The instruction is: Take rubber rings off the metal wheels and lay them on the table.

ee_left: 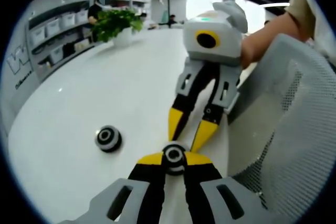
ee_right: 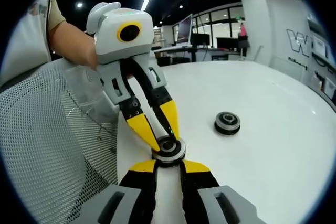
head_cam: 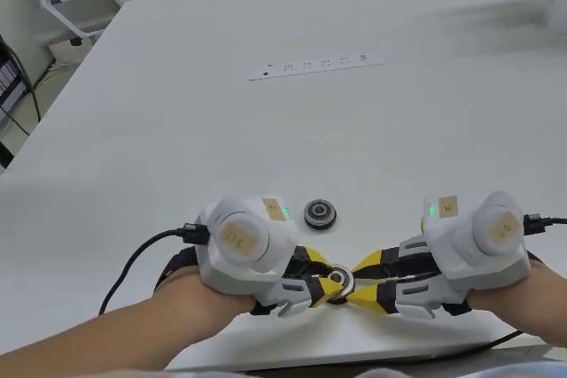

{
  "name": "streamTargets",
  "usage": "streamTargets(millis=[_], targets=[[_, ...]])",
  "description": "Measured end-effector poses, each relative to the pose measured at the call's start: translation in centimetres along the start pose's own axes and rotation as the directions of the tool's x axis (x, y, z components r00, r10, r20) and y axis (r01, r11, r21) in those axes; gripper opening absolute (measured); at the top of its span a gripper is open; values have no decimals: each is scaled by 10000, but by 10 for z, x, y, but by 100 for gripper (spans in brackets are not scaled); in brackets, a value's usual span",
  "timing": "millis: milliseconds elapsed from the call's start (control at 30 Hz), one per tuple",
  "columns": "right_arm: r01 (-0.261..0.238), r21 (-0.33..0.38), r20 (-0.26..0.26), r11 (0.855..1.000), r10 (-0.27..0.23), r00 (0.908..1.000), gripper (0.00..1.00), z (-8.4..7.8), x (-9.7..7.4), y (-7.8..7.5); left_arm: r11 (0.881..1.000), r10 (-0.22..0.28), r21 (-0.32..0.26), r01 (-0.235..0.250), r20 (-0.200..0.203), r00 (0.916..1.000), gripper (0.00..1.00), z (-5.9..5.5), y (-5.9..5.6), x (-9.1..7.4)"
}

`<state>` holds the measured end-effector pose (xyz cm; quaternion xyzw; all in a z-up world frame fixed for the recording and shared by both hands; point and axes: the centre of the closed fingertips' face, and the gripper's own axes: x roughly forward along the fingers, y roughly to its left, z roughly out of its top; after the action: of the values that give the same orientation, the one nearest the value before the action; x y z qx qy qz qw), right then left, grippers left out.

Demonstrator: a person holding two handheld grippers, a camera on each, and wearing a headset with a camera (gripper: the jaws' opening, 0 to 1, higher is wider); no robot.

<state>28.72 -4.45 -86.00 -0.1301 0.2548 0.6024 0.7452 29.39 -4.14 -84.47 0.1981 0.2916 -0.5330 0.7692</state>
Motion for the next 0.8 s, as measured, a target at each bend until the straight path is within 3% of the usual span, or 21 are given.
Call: streamTargets(millis=[800], targets=[[118, 754, 22, 9971, -120, 9999, 1, -1, -4, -3, 10000, 63, 37, -63, -61, 10000, 13, 0, 1, 0]])
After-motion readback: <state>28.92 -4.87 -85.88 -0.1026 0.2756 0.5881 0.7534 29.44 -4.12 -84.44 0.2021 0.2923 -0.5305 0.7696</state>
